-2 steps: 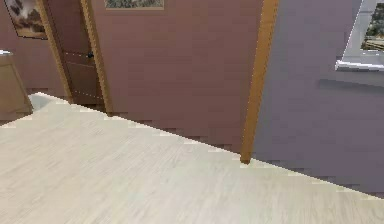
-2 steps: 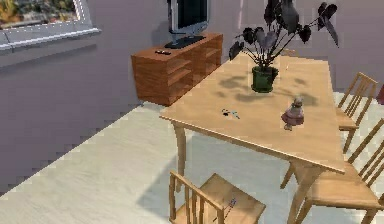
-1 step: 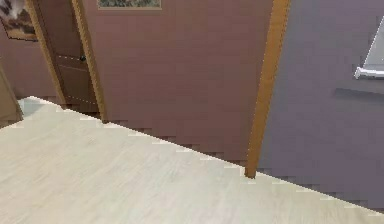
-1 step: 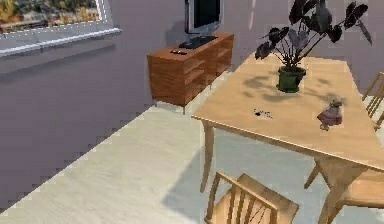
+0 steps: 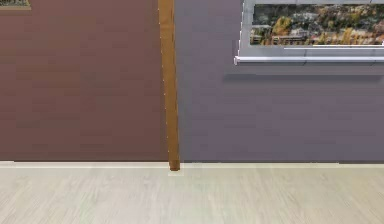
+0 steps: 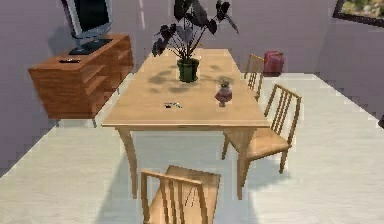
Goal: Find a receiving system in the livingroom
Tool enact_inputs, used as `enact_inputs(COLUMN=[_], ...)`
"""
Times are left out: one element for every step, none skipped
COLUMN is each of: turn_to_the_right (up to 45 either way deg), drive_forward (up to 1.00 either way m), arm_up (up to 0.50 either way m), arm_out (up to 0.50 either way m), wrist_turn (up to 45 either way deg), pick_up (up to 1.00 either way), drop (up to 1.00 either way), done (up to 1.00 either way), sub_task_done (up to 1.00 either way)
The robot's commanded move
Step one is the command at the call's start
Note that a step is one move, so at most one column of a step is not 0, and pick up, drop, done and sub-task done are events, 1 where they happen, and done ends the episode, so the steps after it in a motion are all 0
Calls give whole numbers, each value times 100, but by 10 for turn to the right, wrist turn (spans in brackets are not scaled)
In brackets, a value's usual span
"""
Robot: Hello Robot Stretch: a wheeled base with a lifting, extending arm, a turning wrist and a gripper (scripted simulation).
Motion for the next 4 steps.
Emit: enact_inputs(turn_to_the_right=[0,390,0,300], drive_forward=[10,0,70,0], arm_up=[0,0,0,0], arm_out=[0,0,0,0], wrist_turn=[0,0,0,0], pick_up=[0,0,0,0], drop=[0,0,0,0], done=[0,0,0,0], sub_task_done=[0,0,0,0])
